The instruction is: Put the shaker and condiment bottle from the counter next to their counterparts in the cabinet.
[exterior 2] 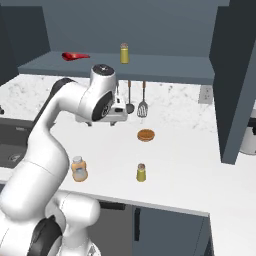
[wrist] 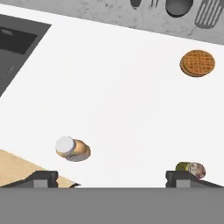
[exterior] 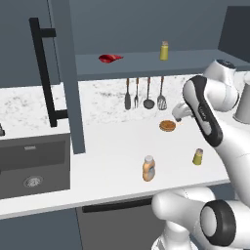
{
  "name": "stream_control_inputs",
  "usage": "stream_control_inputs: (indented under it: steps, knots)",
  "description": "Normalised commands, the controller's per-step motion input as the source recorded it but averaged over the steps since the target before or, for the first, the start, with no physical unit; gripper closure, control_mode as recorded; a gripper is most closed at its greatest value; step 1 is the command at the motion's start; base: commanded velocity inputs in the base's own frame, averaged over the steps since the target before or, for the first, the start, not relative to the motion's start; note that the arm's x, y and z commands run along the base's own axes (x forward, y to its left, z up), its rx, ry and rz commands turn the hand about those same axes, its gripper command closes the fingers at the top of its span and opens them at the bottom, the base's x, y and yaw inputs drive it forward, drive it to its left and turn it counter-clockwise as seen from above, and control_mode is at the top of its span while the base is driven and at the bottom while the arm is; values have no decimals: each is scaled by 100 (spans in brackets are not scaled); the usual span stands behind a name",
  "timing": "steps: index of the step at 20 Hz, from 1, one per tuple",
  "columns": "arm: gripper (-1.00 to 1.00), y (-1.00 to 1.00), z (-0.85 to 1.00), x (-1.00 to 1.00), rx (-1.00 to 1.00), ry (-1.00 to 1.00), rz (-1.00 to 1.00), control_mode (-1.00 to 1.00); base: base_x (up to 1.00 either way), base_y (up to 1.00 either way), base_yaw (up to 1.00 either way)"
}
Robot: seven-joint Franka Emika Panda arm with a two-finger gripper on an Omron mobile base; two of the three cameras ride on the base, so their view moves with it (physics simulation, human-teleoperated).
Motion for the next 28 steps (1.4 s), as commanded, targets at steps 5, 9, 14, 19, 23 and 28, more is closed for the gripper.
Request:
stream_control_inputs:
  steps: [5, 9, 14, 19, 23, 28]
  knots:
    - [-100, -48, -18, -16, 7, -9, 26, -100, 0, 0, 0]
    - [-100, -48, -26, -2, 9, -12, 22, -100, 0, 0, 0]
    - [-100, -52, -29, -9, 5, -20, 21, -100, 0, 0, 0]
    - [-100, -47, -38, -9, 8, -15, 22, -100, 0, 0, 0]
    - [-100, -34, -41, -1, 3, -5, 18, -100, 0, 0, 0]
    - [-100, -24, -39, -1, 0, -5, 14, -100, 0, 0, 0]
